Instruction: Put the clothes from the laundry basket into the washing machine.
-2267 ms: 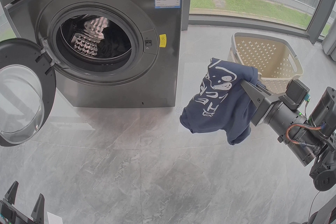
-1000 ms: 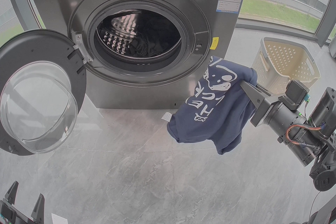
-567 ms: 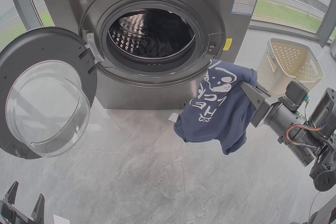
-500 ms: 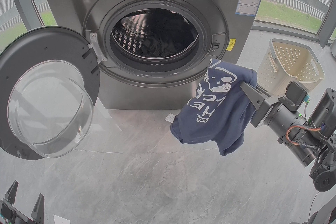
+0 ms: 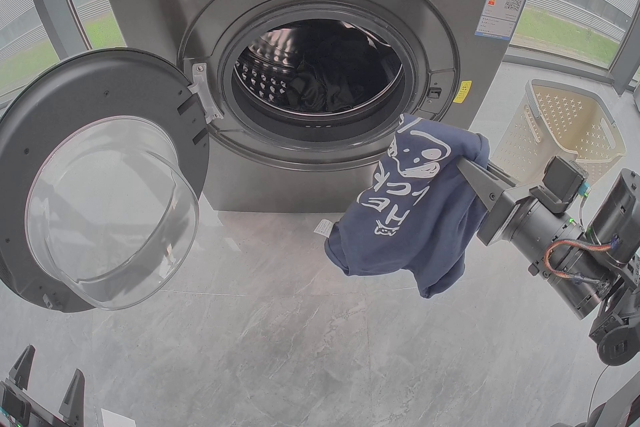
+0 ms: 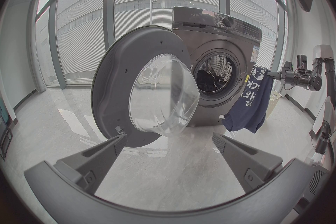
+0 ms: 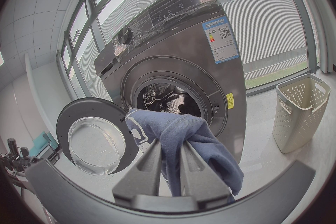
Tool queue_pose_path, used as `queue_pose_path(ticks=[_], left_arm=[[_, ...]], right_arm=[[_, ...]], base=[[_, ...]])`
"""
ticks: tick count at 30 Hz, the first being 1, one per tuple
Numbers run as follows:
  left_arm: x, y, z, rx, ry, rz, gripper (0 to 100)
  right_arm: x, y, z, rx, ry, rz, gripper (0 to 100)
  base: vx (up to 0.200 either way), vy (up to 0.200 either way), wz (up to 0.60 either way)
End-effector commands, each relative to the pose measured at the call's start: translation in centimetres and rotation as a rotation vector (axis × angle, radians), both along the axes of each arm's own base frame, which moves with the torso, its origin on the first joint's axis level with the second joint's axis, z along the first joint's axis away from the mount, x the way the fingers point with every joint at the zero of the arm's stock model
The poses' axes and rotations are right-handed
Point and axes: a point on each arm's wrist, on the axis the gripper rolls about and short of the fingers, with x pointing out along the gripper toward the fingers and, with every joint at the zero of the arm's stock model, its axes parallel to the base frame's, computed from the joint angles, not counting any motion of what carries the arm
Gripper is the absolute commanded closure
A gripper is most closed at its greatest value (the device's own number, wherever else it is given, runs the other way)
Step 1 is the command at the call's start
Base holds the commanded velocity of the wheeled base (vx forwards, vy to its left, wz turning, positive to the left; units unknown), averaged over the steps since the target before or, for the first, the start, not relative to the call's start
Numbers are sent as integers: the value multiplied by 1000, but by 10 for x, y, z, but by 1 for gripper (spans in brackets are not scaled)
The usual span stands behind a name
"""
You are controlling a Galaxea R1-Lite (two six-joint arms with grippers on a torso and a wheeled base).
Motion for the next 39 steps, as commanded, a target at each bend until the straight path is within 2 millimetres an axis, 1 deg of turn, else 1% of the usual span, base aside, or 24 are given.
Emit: queue_pose_path(ticks=[1, 3, 9, 17, 22, 28, 30, 31, 33, 35, 39], left_arm=[[0, 0, -5, 0, 1, 0, 0], [0, 0, -5, 0, 1, 0, 0], [0, 0, -5, 0, 1, 0, 0], [0, 0, -5, 0, 1, 0, 0], [0, 0, -5, 9, -1, 5, 0], [0, 0, -5, 38, 1, 8, 0], [0, 0, -5, 40, 1, 6, 0], [0, 0, -5, 40, 1, 6, 0], [0, 0, -5, 43, 3, 6, 0], [0, 0, -5, 43, 3, 1, 0], [0, 0, -5, 46, 0, 3, 0]], right_arm=[[0, 0, 0, 0, 0, 1, 100], [0, 0, 0, -1, 1, 1, 100], [0, 0, 0, 0, 0, 1, 100], [0, 1, -1, -4, 4, 5, 100], [-4, 5, -3, -2, 15, 28, 100], [0, 24, -8, -9, 26, 71, 100], [3, 34, -3, 6, 10, 89, 100], [3, 34, -3, 6, 10, 89, 100], [7, 45, 4, 28, -17, 109, 100], [11, 51, 7, 39, -29, 116, 100], [17, 59, 6, 42, -32, 124, 100]], base=[[0, 0, 0], [0, 0, 0], [0, -200, 0], [0, 0, 0], [0, 0, 0], [0, 0, 0], [0, 0, 0], [0, 0, 0], [0, 0, 0], [0, 0, 0], [0, 0, 0]])
